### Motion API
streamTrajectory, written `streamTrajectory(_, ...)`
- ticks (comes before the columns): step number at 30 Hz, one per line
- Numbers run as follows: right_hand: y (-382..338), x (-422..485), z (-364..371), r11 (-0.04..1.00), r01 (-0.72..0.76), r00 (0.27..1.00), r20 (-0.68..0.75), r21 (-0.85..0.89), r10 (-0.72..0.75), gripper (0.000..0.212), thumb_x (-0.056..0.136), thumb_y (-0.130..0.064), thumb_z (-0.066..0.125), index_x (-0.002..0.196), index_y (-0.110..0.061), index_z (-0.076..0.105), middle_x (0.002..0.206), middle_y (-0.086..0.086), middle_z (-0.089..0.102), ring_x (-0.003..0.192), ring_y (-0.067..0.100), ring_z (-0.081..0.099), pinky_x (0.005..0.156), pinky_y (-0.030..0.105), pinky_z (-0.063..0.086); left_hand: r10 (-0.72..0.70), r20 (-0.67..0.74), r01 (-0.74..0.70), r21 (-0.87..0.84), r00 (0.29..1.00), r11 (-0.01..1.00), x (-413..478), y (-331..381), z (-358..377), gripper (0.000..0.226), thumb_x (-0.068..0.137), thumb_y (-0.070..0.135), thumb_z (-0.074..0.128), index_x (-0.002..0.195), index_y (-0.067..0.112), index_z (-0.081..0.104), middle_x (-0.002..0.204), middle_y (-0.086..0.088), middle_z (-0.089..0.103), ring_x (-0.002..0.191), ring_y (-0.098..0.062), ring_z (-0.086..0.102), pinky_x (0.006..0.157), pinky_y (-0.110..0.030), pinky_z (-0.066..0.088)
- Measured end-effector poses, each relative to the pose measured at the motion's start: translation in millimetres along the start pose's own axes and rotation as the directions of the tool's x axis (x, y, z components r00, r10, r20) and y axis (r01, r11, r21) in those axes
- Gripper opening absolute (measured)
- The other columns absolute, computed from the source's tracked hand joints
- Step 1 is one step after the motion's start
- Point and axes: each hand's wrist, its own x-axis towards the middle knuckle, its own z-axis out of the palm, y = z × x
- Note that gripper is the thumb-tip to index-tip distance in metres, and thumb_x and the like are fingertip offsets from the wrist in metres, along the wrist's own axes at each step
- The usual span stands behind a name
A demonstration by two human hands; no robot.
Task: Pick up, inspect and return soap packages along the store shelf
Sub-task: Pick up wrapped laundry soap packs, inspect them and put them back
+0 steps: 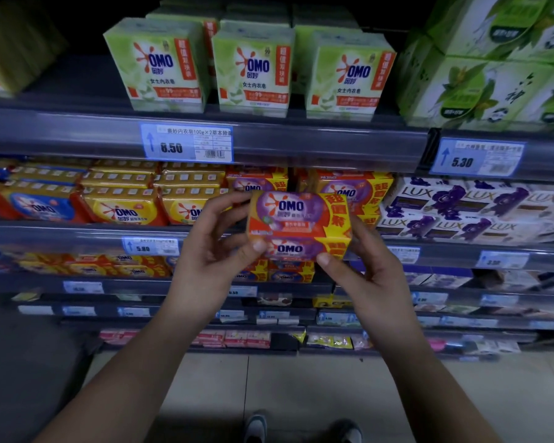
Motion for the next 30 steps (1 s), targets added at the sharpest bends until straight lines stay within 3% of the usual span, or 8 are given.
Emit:
streamTrajectory(6, -3, -1, 9, 0.998, -0.064, 0.996, -0.054, 0.022, 0.065, 0.041, 0.091, -0.041, 0.071, 0.126, -0.021, 0.069, 0.115, -0.004, 0.077, 0.109, 0.011, 0.072, 0.091, 0.025, 0.058, -0.108, -0.003, 0.108, 0.056, 0.994, 0.993, 3, 6, -10, 0.04, 0.089, 0.038, 0.068, 0.129, 0.043, 0.068, 0.106, 0.005, 0.075, 0.103, -0.019, 0.074, 0.083, -0.031, 0.062)
streamTrajectory(10, -9, 1, 14, 0.99, -0.137, 0.98, -0.151, -0.036, 0.13, 0.066, 0.075, -0.079, 0.064, 0.101, -0.019, 0.068, 0.086, 0.016, 0.066, 0.07, 0.015, 0.058, 0.069, 0.034, 0.05, -0.141, -0.096, 0.151, 0.111, 0.985, 0.982, 2, 6, -6, 0.023, 0.08, 0.05, 0.07, 0.101, 0.041, 0.072, 0.067, -0.001, 0.068, 0.056, -0.019, 0.07, 0.054, -0.024, 0.056)
streamTrajectory(14, -13, 4, 17, 0.976, -0.205, 0.968, -0.16, -0.073, 0.191, 0.086, 0.065, -0.095, 0.052, 0.093, -0.015, 0.06, 0.066, 0.003, 0.053, 0.055, 0.011, 0.05, 0.055, 0.023, 0.047, -0.173, -0.177, 0.202, 0.159, 0.969, 0.966, 2, 4, -2, 0.03, 0.08, 0.064, 0.062, 0.091, 0.036, 0.068, 0.058, -0.005, 0.058, 0.048, -0.016, 0.059, 0.046, -0.025, 0.049)
streamTrajectory(19, -11, 3, 24, 0.951, -0.298, 0.954, -0.063, -0.081, 0.293, 0.067, 0.075, -0.093, 0.044, 0.071, -0.029, 0.062, 0.055, -0.001, 0.054, 0.046, 0.013, 0.05, 0.048, 0.021, 0.044, -0.192, -0.22, 0.241, 0.223, 0.956, 0.945, 7, 14, 0, 0.061, 0.076, 0.074, 0.058, 0.084, 0.013, 0.063, 0.057, 0.003, 0.061, 0.044, -0.005, 0.053, 0.042, -0.019, 0.044)
streamTrajectory(22, -10, 4, 26, 0.944, -0.329, 0.944, -0.033, -0.034, 0.328, 0.056, 0.076, -0.087, 0.052, 0.076, -0.033, 0.067, 0.058, -0.003, 0.061, 0.05, 0.012, 0.057, 0.05, 0.019, 0.046, -0.227, -0.227, 0.277, 0.223, 0.947, 0.934, 8, 19, 0, 0.061, 0.077, 0.071, 0.058, 0.089, 0.012, 0.065, 0.065, -0.001, 0.068, 0.052, -0.005, 0.062, 0.046, -0.017, 0.048)
streamTrajectory(24, -8, 6, 26, 0.943, -0.332, 0.943, -0.029, 0.016, 0.333, 0.039, 0.077, -0.076, 0.061, 0.087, -0.039, 0.071, 0.074, -0.004, 0.073, 0.065, 0.013, 0.07, 0.058, 0.019, 0.054, -0.262, -0.223, 0.307, 0.197, 0.939, 0.931, 9, 18, -4, 0.038, 0.089, 0.058, 0.061, 0.091, 0.022, 0.072, 0.072, 0.003, 0.073, 0.061, -0.006, 0.069, 0.05, -0.018, 0.051)
streamTrajectory(27, -3, 8, 24, 0.966, -0.259, 0.965, -0.035, -0.005, 0.258, 0.007, 0.093, -0.047, 0.067, 0.093, -0.046, 0.074, 0.098, -0.014, 0.079, 0.093, 0.007, 0.075, 0.074, 0.018, 0.06, -0.31, -0.186, 0.345, 0.2, 0.932, 0.917, 8, 12, -9, 0.022, 0.099, 0.041, 0.06, 0.116, 0.042, 0.074, 0.094, 0.006, 0.08, 0.091, -0.011, 0.076, 0.073, -0.026, 0.061)
streamTrajectory(30, 4, 9, 25, 0.974, -0.223, 0.974, -0.054, -0.037, 0.221, 0.033, 0.096, -0.035, 0.068, 0.128, -0.045, 0.067, 0.121, -0.017, 0.073, 0.113, 0.004, 0.069, 0.098, 0.034, 0.056, -0.299, -0.153, 0.331, 0.261, 0.942, 0.907, 4, 6, -11, 0.043, 0.099, 0.037, 0.062, 0.141, 0.046, 0.056, 0.125, -0.003, 0.072, 0.121, -0.013, 0.065, 0.107, -0.038, 0.051)
